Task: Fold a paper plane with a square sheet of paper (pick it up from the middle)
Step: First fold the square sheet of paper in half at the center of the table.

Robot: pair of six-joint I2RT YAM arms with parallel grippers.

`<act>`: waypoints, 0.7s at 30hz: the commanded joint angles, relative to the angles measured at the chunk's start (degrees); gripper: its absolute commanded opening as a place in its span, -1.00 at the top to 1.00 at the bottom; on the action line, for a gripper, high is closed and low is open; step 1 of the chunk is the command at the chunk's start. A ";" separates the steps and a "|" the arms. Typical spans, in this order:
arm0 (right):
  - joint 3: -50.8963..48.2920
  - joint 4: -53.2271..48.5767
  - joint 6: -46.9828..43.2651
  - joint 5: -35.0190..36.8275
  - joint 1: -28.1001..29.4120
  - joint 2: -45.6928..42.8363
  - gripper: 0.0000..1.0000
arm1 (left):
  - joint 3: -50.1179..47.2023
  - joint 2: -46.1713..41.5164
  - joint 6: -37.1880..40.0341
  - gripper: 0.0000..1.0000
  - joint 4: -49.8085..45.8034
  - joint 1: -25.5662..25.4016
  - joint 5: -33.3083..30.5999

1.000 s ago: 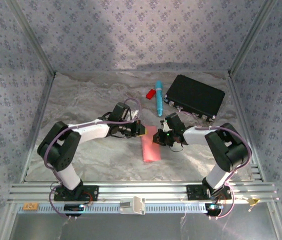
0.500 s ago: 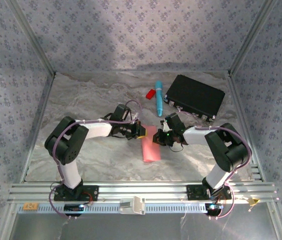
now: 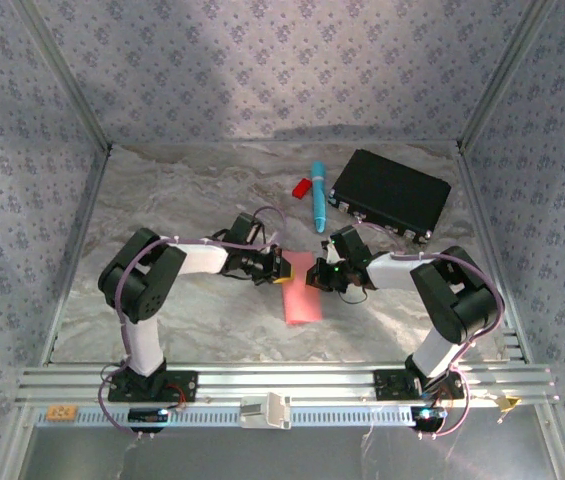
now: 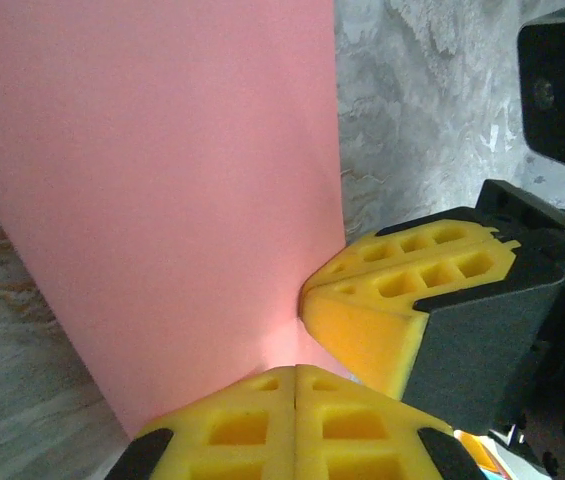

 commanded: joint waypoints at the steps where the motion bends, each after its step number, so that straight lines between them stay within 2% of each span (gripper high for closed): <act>1: -1.96 -7.23 0.42 4.73 0.05 2.23 1.00 | 0.71 0.62 4.98 1.00 -4.98 0.20 -0.91; 9: -2.38 -7.04 0.75 5.22 0.14 1.84 1.00 | 0.15 2.24 9.83 1.00 -10.07 0.24 -5.81; 21: -2.59 -8.12 1.13 6.82 0.04 0.92 1.00 | 6.75 -0.77 10.10 1.00 -14.49 0.91 -5.05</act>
